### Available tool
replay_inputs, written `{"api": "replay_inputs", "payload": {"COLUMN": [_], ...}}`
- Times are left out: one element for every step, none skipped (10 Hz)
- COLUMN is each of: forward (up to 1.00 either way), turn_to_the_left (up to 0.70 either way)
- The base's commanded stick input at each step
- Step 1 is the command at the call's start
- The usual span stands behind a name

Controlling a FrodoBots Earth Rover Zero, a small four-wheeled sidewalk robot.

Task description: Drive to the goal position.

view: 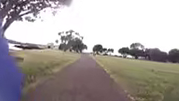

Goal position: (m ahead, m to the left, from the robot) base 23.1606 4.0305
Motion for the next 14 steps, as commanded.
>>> {"api": "replay_inputs", "payload": {"forward": [0.7, 0.7, 0.7, 0.7, 0.7, 0.7, 0.7, 0.7, 0.7, 0.7, 0.7, 0.7, 0.7, 0.7], "turn_to_the_left": [0.0, 0.0, 0.0, 0.0, 0.0, 0.0, 0.0, 0.0, 0.0, 0.0, 0.0, 0.0, 0.0, 0.0]}}
